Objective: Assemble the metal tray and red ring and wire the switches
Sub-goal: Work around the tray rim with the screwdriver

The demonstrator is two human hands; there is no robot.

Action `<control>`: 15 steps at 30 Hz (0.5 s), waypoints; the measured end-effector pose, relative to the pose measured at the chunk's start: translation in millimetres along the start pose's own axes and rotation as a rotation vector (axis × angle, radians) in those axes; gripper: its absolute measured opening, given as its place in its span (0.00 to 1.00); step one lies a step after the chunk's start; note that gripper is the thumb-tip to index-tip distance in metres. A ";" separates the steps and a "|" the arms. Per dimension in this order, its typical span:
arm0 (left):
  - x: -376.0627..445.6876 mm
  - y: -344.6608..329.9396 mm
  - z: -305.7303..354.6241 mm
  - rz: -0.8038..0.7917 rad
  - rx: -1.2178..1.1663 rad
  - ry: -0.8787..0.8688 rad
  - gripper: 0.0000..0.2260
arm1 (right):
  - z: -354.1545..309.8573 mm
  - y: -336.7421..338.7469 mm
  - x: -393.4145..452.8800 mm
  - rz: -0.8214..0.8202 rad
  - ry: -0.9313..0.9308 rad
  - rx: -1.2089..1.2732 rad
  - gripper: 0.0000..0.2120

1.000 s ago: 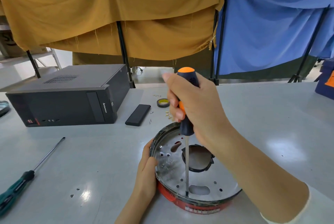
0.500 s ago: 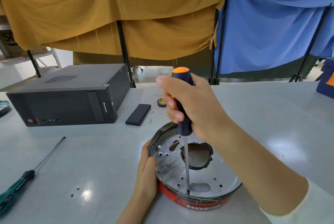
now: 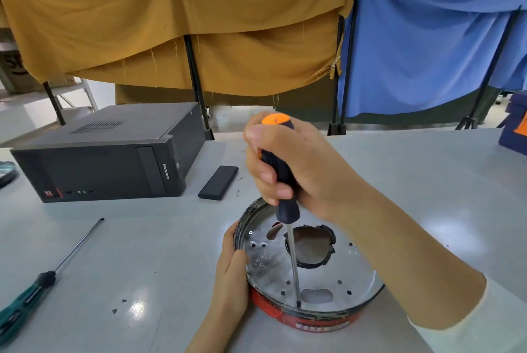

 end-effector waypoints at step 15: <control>0.2 1.9 1.7 0.037 0.047 0.016 0.21 | 0.0 16.2 4.4 -0.006 -0.068 0.190 0.13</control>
Point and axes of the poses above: each hand's wrist, its own x-axis towards the middle knuckle, its own y-axis out of the back of the hand, z = x × y, the point moved 8 cm from there along x, towards the middle knuckle, and after that the axes turned 1 degree about y, right-handed, at the moved point
